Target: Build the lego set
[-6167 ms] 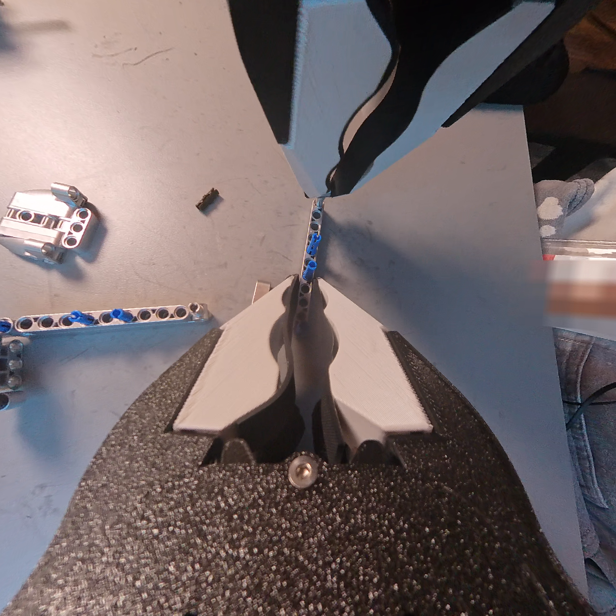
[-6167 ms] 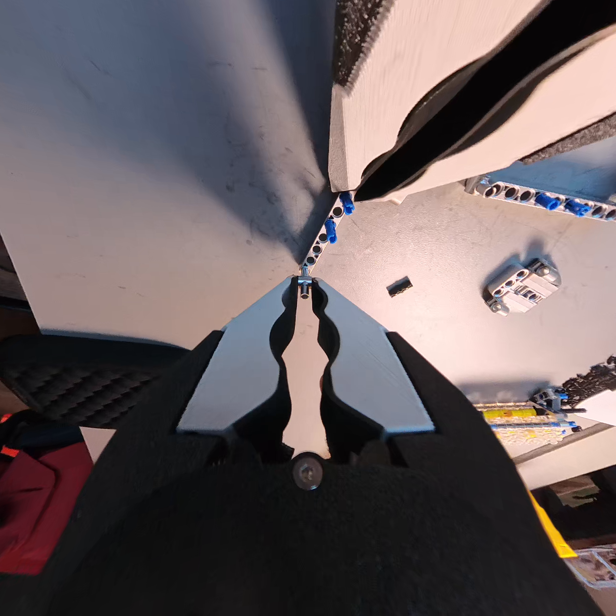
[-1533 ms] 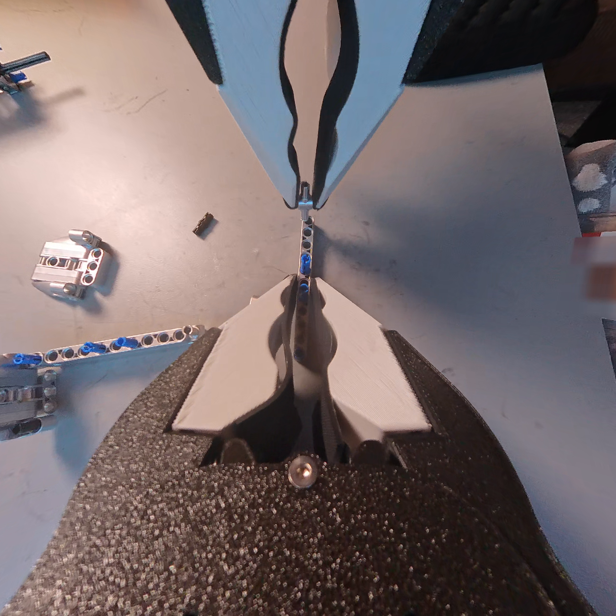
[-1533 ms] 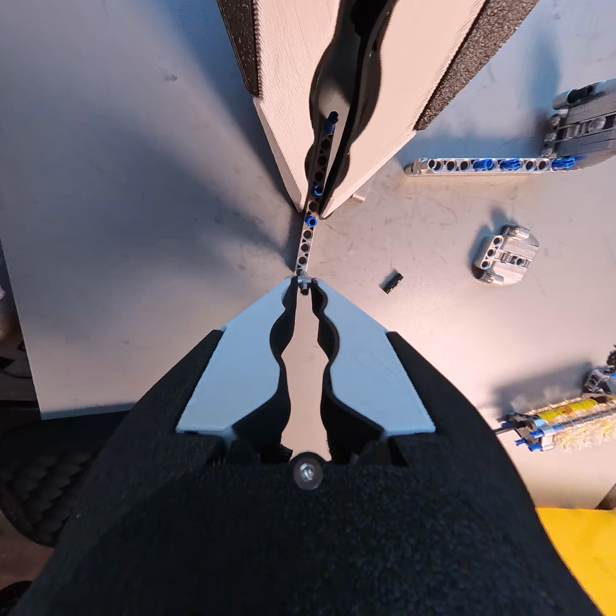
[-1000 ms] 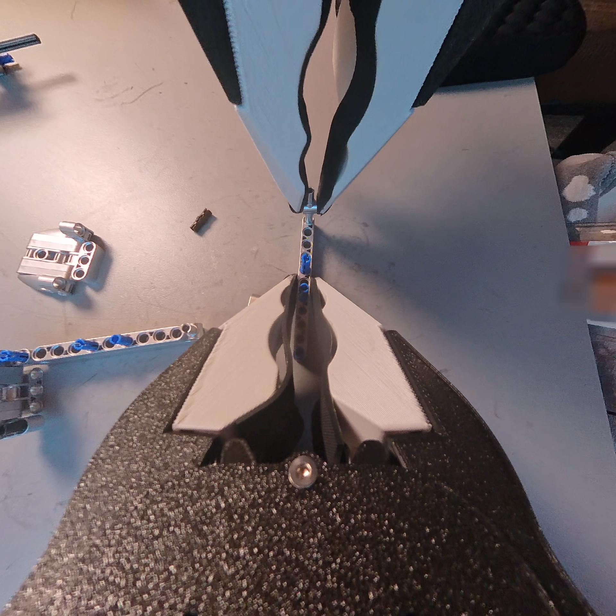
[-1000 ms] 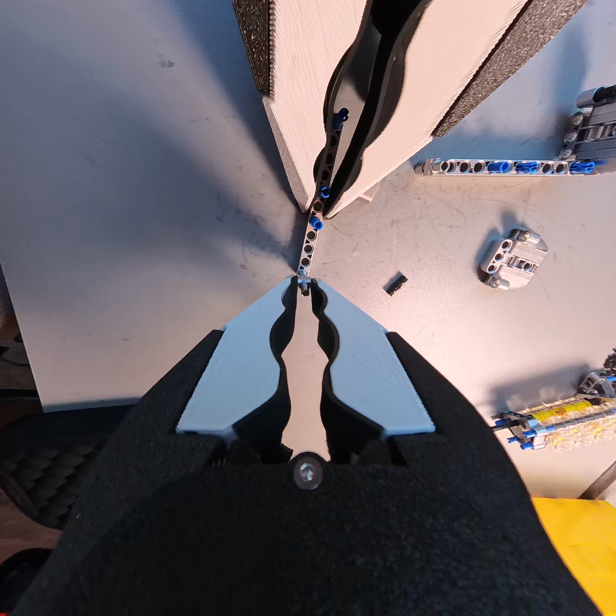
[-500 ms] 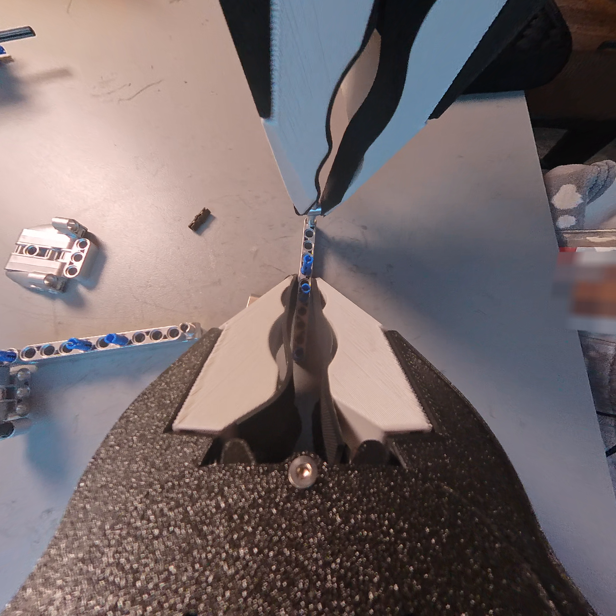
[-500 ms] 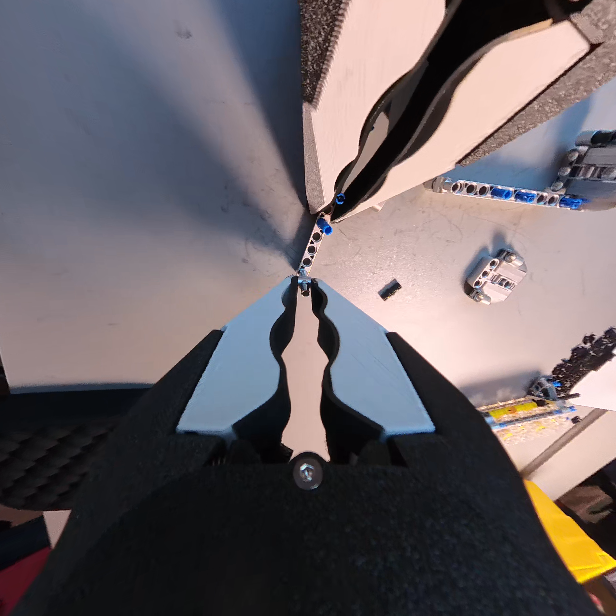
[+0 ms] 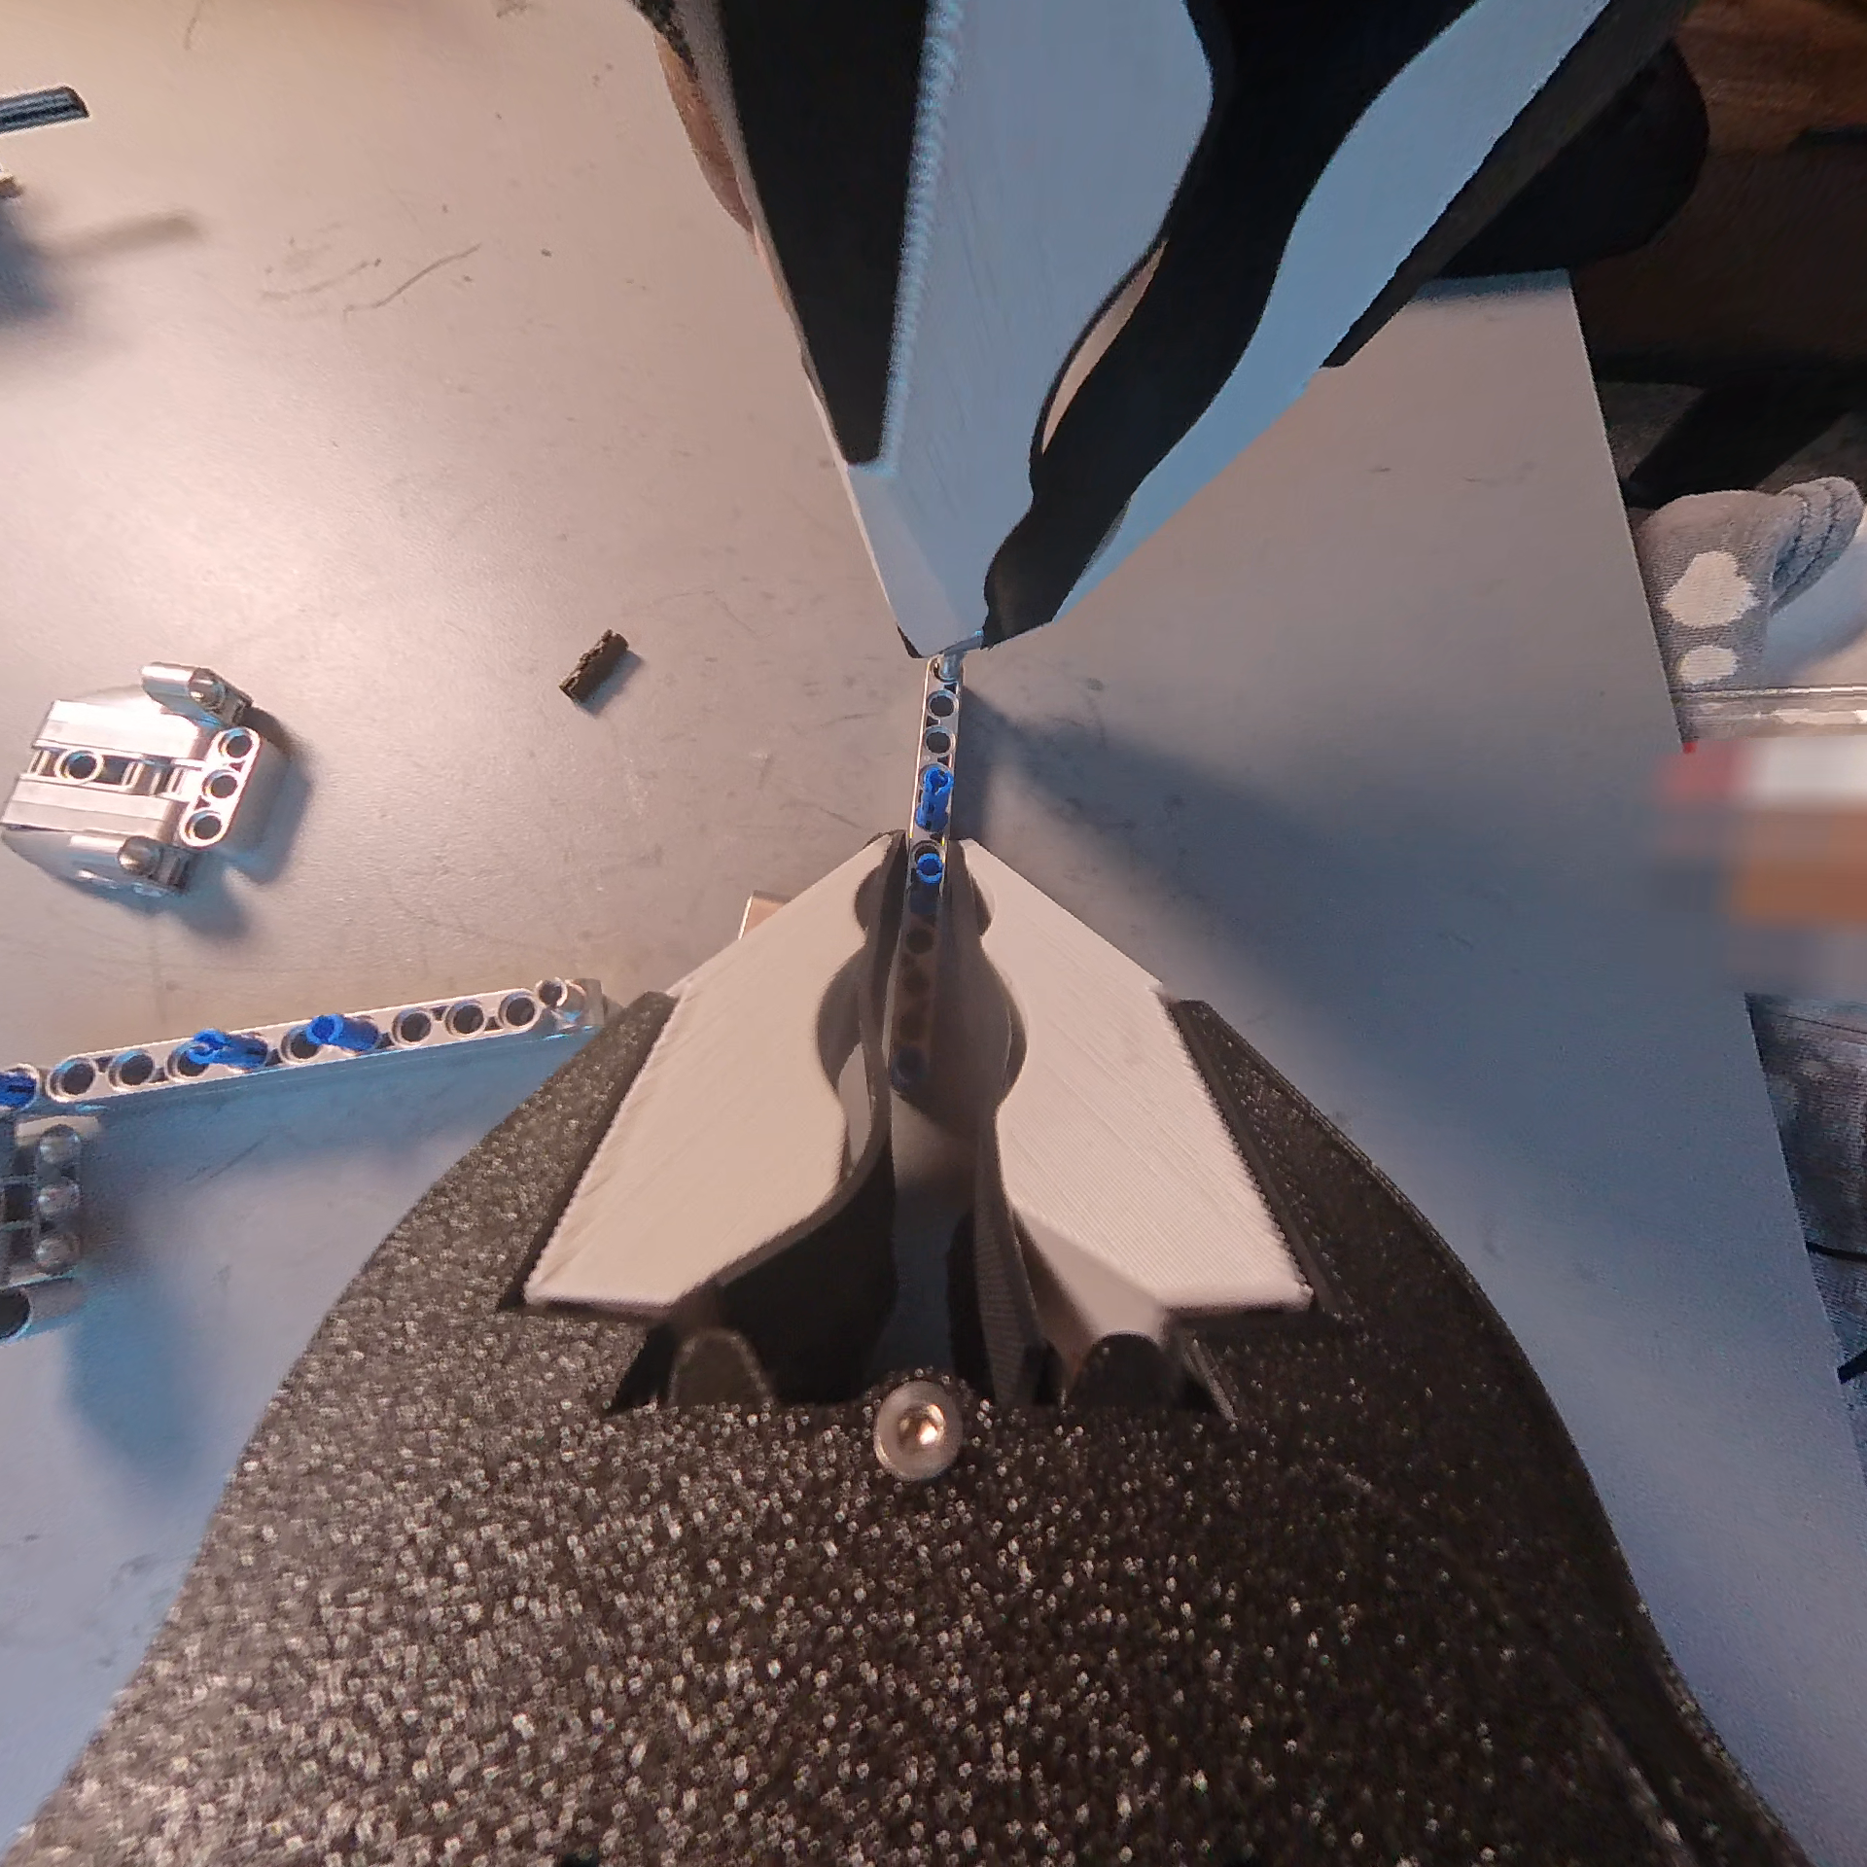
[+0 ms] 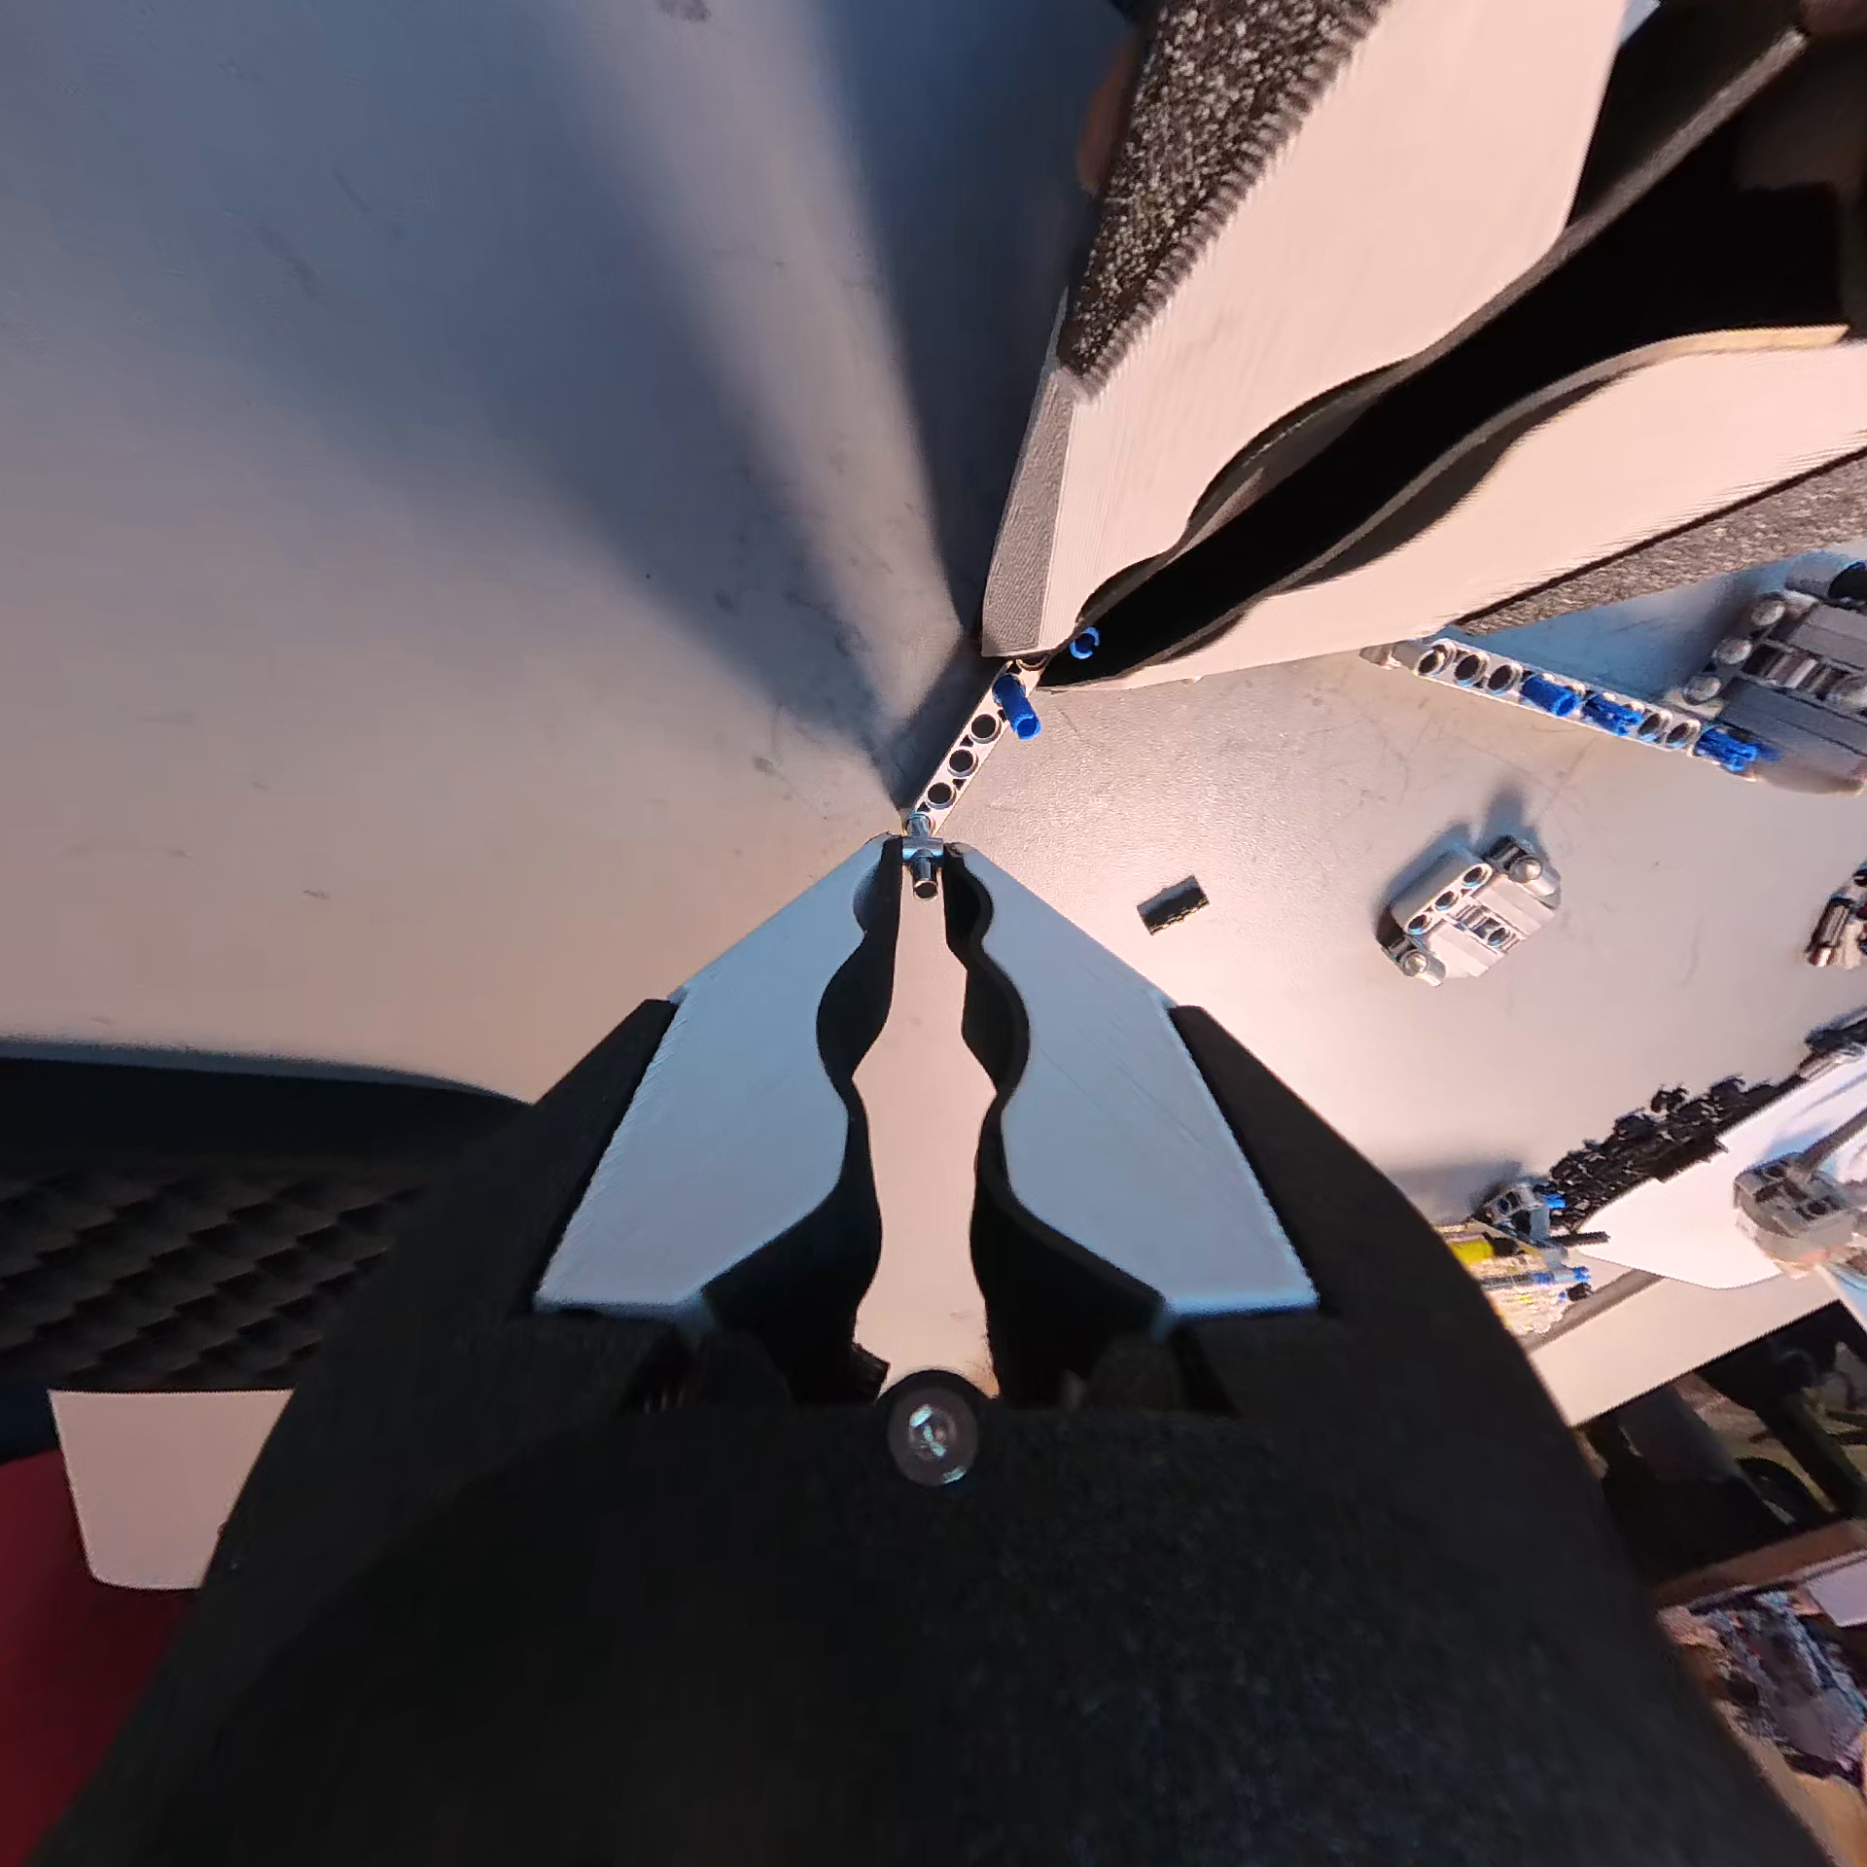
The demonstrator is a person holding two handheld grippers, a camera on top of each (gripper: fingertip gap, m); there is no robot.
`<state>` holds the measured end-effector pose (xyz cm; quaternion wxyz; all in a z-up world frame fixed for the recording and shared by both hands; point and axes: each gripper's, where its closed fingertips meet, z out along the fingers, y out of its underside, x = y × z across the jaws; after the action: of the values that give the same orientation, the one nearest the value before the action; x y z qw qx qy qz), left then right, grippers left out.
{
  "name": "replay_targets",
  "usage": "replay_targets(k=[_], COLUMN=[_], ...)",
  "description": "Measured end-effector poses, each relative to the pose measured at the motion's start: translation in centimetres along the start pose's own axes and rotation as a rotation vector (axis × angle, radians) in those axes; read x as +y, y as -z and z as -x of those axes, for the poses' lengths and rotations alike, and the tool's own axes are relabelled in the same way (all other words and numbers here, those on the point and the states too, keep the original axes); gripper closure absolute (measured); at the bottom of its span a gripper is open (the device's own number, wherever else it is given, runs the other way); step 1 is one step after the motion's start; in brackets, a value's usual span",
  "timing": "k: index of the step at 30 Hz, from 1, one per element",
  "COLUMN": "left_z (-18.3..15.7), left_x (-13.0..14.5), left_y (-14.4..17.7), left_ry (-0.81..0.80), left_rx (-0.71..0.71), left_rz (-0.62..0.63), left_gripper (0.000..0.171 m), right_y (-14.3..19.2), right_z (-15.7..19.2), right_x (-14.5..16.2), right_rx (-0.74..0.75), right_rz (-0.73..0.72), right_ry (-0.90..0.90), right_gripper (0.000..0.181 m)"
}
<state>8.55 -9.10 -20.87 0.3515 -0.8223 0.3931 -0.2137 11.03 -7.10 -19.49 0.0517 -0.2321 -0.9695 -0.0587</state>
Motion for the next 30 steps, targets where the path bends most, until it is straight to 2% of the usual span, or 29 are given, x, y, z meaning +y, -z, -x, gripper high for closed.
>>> replay_targets(k=[12,24,28,30], left_z=[0.01,0.03,0.02,0.03], left_x=[0.03,0.01,0.04,0.04], left_y=[0.0,-0.02,0.01,0.02], left_ry=[0.02,0.039,0.044,0.046], left_rx=[0.003,0.006,0.012,0.013], left_rz=[0.008,0.007,0.009,0.01], left_gripper=[0.166,0.166,0.166,0.166], right_y=[-0.06,-0.56,-0.31,-0.06], right_z=[-0.32,-0.28,-0.4,-0.66], right_x=[0.12,-0.78,-0.56,-0.53], right_rx=[0.033,-0.023,-0.031,-0.027], right_rz=[-0.033,-0.112,-0.221,-0.334], right_ry=[-0.077,-0.156,-0.281,-0.398], right_gripper=[0.176,0.176,0.176,0.176])
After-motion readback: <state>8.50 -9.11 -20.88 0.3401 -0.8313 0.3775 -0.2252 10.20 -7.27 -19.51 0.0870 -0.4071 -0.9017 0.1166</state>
